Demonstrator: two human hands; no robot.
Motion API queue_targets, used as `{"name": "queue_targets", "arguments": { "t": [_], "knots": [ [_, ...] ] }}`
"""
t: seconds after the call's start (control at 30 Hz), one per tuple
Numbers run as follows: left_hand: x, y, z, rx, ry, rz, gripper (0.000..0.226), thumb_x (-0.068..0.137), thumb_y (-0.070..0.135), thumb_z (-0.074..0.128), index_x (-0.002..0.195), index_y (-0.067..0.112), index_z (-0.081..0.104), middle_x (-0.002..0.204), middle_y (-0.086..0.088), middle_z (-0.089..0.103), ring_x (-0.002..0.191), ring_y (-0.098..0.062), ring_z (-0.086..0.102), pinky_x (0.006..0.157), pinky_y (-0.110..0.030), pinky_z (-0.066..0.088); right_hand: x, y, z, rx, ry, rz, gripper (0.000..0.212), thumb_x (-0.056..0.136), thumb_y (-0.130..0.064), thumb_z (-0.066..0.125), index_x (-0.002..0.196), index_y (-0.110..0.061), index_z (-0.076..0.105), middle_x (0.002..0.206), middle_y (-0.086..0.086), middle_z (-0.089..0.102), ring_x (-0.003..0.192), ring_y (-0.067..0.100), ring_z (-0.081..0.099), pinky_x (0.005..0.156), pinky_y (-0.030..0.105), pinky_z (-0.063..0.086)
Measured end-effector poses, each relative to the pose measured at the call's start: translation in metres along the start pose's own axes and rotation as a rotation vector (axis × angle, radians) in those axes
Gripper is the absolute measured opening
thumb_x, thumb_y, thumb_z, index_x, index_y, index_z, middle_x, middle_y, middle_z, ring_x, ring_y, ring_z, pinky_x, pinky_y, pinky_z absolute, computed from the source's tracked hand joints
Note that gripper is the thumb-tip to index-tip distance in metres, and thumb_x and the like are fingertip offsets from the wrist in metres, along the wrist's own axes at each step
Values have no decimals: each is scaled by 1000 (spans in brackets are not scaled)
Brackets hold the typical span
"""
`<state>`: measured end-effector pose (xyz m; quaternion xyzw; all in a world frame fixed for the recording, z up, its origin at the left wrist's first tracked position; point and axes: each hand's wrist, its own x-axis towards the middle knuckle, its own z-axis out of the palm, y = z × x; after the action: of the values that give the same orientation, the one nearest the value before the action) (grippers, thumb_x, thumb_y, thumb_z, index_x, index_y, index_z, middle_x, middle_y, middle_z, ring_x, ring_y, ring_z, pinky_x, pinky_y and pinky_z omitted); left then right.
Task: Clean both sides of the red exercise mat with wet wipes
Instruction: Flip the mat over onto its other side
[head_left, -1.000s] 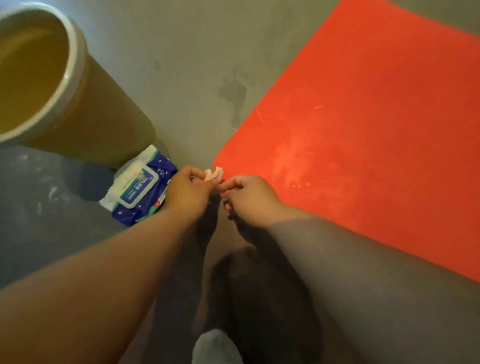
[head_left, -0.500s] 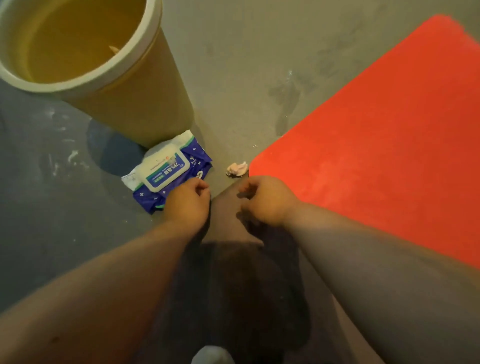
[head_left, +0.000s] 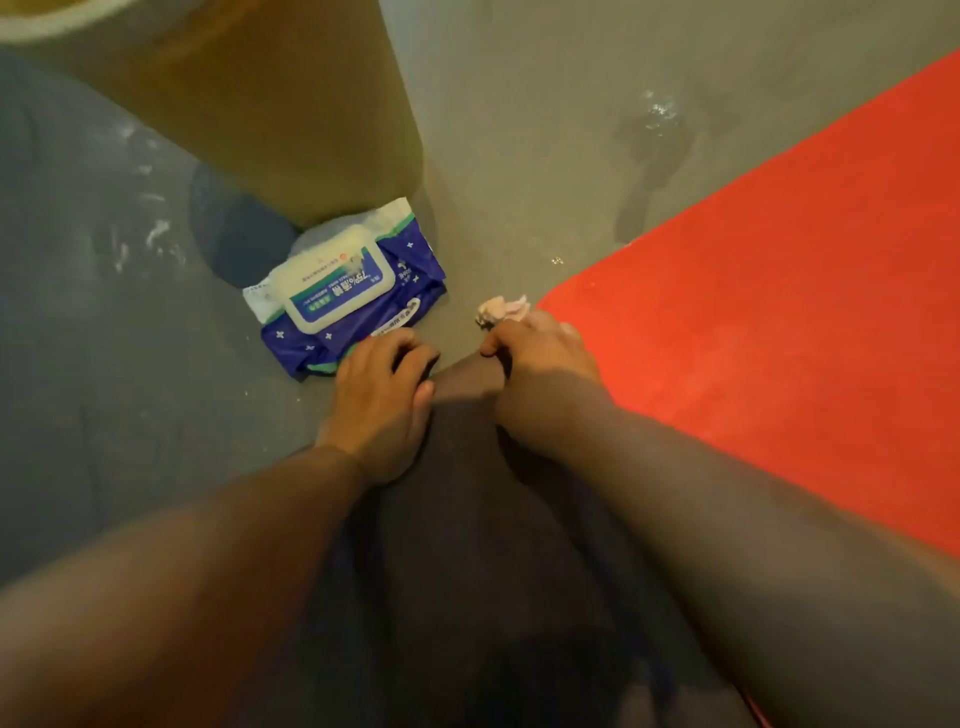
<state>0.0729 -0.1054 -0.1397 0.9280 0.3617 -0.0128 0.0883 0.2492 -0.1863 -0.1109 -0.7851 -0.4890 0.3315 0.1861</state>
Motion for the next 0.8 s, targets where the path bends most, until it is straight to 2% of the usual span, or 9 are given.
{"name": "queue_targets", "arguments": {
  "t": [0.13,0.3,0.4,0.5,0.53,0.67,0.73,0.8],
  "knots": [
    [1,-3,-1,-69,-4,30,37,95,33,39,119,11,57,120,-14,51,106,-30,48,85,-43,39,24,-27,-15,80,-2,46,29,71,-11,60,97,-23,64,98,0,63,97,24,58,88,31,47],
    [2,-5,3,-88,37,42,34,94,32,42,117,13,58,119,-12,51,106,-27,47,87,-43,38,51,-33,-26,84,-36,-4,27,80,-7,54,98,-23,67,100,3,68,95,22,61,81,25,47],
    [2,-4,4,-100,43,52,34,93,32,42,117,14,56,118,-12,51,106,-27,46,87,-44,39,36,-17,-31,89,-92,54,24,79,-4,58,94,-18,71,99,0,71,93,17,63,81,22,48],
    [4,-6,5,-91,56,50,37,91,33,40,117,14,57,119,-12,51,106,-24,42,88,-45,40,19,-11,-31,105,-137,116,24,76,-3,67,94,-17,73,73,-12,63,64,4,54,59,11,40],
    [3,-7,7,-91,58,44,38,90,34,40,118,14,57,120,-10,50,107,-22,40,89,-45,40,19,-12,-30,102,-141,116,23,76,-4,68,94,-17,73,71,-14,61,62,3,52,58,12,39],
    [3,-10,9,-137,105,79,40,90,36,38,117,15,59,118,-8,51,106,-23,45,89,-44,40,32,-19,-42,52,-69,134,23,81,-7,65,99,-19,72,89,-3,67,79,12,59,62,17,43],
    [0,-10,12,-105,147,103,35,91,33,40,113,16,60,114,-7,52,102,-24,48,86,-44,41,24,-18,-45,-5,37,165,21,83,-10,63,101,-18,71,101,1,70,90,16,62,64,20,42],
    [-1,-6,6,-109,188,137,26,92,27,46,111,16,61,110,-8,54,98,-25,50,84,-44,41,-9,-7,-39,-93,219,229,23,83,-12,61,105,-15,68,108,5,68,97,19,61,66,22,40]
  ]
}}
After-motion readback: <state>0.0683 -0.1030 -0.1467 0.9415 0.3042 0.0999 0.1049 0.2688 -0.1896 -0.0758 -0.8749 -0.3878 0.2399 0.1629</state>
